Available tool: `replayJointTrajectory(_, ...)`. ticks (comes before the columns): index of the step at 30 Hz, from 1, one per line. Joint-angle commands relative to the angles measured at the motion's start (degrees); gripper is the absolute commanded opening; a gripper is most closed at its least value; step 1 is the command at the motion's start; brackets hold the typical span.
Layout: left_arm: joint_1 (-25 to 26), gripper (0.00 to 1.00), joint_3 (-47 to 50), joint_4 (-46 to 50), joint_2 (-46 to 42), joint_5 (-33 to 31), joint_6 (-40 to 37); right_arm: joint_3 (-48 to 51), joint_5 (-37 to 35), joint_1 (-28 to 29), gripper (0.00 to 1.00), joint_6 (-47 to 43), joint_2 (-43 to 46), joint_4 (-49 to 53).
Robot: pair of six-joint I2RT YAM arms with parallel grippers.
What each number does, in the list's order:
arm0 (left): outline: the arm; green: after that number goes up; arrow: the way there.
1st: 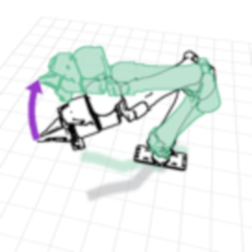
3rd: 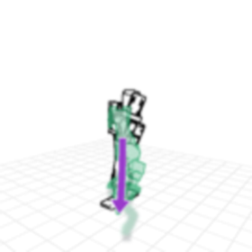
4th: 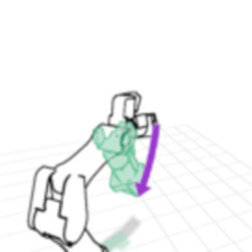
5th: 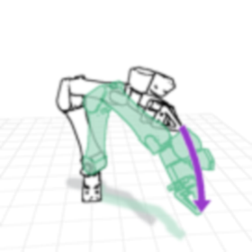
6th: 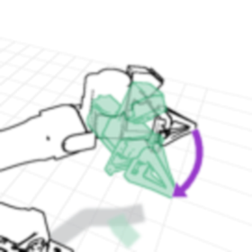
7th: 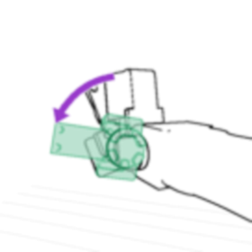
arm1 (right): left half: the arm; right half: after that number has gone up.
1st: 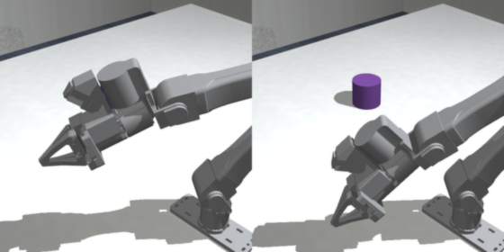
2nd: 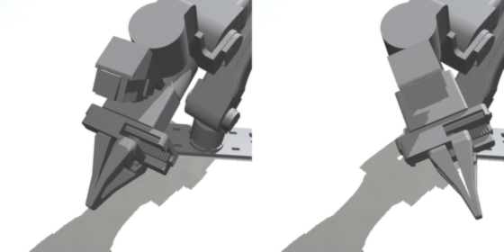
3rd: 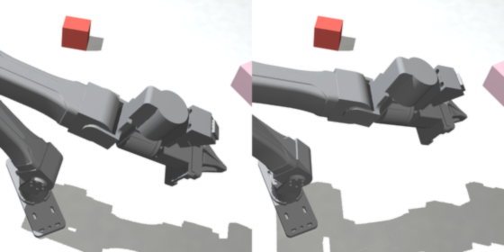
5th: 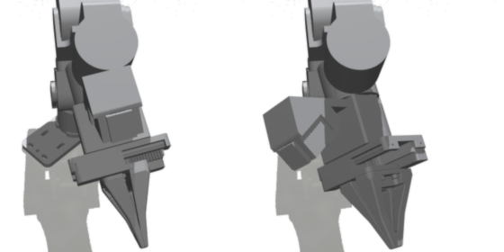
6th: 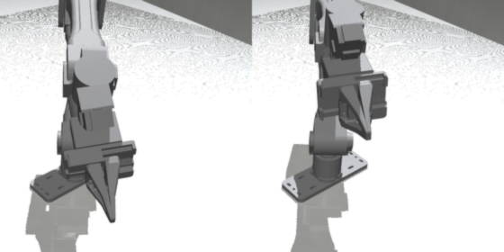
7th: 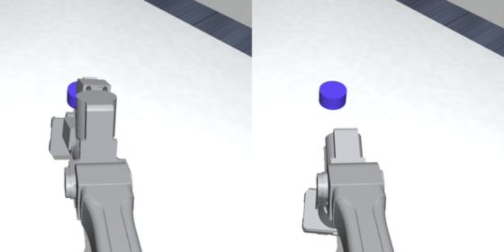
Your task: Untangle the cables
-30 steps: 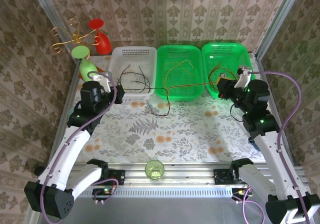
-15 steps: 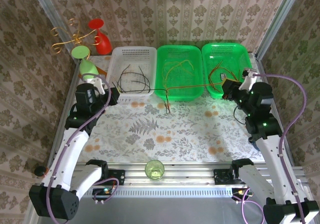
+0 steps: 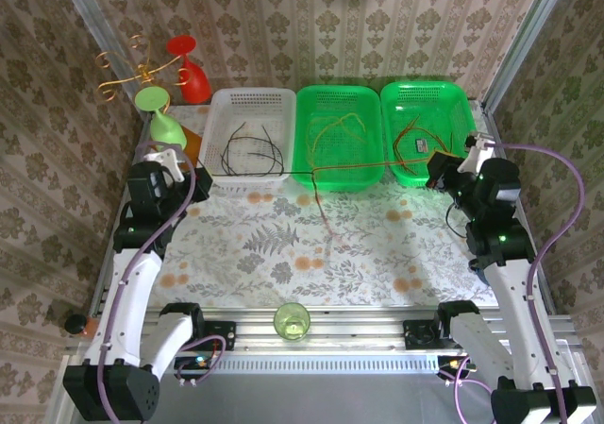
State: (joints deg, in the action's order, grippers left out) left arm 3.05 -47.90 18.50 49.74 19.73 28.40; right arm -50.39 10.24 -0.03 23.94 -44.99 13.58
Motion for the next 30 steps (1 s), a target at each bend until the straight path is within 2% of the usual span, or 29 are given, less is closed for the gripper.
replayJointTrajectory(1,-1.6,0.0,0.1,1.4,-1.2,0.2,-1.3,0.1,-2.3,-1.1,0.0,-0.9,0.9,0.1)
replayJointTrajectory(6,-3.3,0.0,-0.4,2.6,-1.1,1.3,-2.2,0.0,-3.3,-1.9,0.0,-2.1,1.2,1.0)
replayJointTrajectory(13,-10.5,0.0,-0.3,3.6,-2.0,3.5,-3.0,-0.9,-5.2,-4.0,0.0,-2.6,0.5,3.8)
replayJointTrajectory(22,-20.8,0.0,0.0,6.4,-3.2,7.5,-5.5,0.1,-15.7,-6.2,0.0,-3.0,2.3,6.6)
replayJointTrajectory(30,-24.9,0.0,0.3,6.7,-3.9,7.8,-5.9,0.0,-29.4,-7.3,0.0,-0.7,2.9,9.7)
